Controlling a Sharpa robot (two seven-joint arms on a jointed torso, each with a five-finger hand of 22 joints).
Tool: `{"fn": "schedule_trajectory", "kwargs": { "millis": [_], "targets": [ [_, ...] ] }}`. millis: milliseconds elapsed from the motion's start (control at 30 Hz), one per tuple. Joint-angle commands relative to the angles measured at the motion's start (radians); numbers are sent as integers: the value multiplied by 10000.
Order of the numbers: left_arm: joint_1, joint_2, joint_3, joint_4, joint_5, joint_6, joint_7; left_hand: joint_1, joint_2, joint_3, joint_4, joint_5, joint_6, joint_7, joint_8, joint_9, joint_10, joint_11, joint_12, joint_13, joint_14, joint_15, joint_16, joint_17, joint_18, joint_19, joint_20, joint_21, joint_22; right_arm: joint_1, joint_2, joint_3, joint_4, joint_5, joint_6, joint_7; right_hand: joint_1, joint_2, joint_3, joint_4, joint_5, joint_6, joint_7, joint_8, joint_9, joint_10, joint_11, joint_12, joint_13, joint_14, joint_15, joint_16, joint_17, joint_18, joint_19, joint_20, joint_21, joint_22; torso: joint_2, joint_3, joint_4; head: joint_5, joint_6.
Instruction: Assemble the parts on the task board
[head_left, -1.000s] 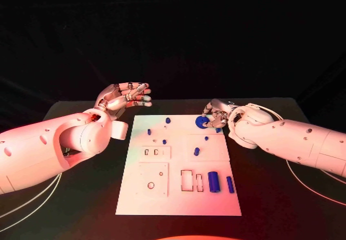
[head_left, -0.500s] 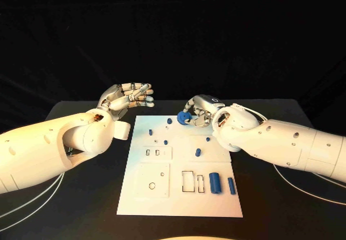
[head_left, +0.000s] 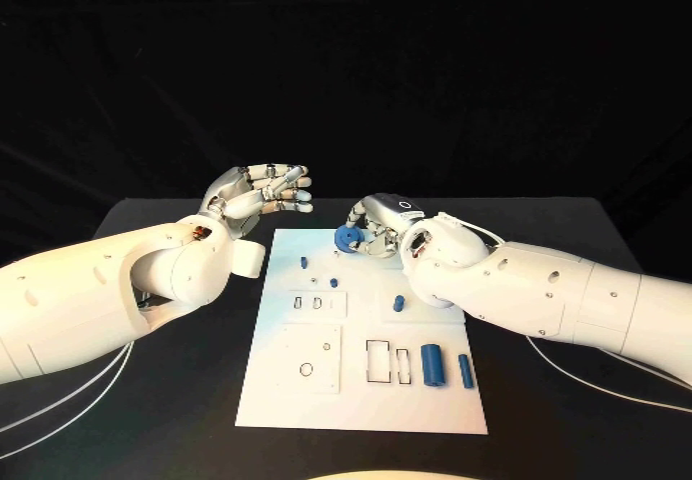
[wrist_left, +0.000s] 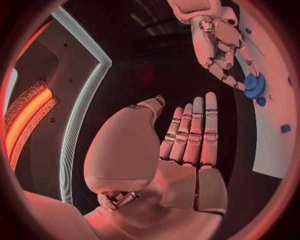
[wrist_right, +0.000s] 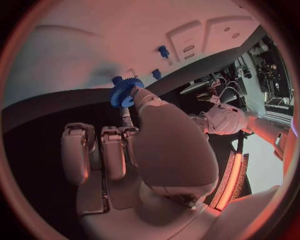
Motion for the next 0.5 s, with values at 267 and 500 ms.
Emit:
{"fn": "schedule_trajectory", "kwargs": {
  "millis": [267, 500],
  "targets": [
    [12, 80, 9, 50, -7, 162, 48, -73, 15, 53, -8, -55, -58, 249, -60, 10, -15, 71, -63, 0, -84, 18, -60, 10, 102, -72, 27, 56, 10, -121, 432, -19, -236, -265, 210, -31, -89, -74, 91, -1, 49, 166, -65, 61, 65, 354, -56, 27, 1846, 1061, -53, 38, 2635, -91, 520, -63, -43, 2153, 55, 5, 29, 20, 18],
    [14, 86, 10, 46, -14, 154, 50, -73, 15, 53, -8, -55, -58, 249, -60, 10, -15, 71, -63, 0, -84, 18, -60, 10, 102, -72, 27, 56, 10, -166, 590, -31, -353, -261, 369, -27, -102, -84, 110, -1, 49, 161, -63, 59, 63, 358, -53, 29, 1852, 1061, -52, 38, 2635, -91, 521, -62, -41, 2154, 42, 3, 27, 34, -16]
  ]
}}
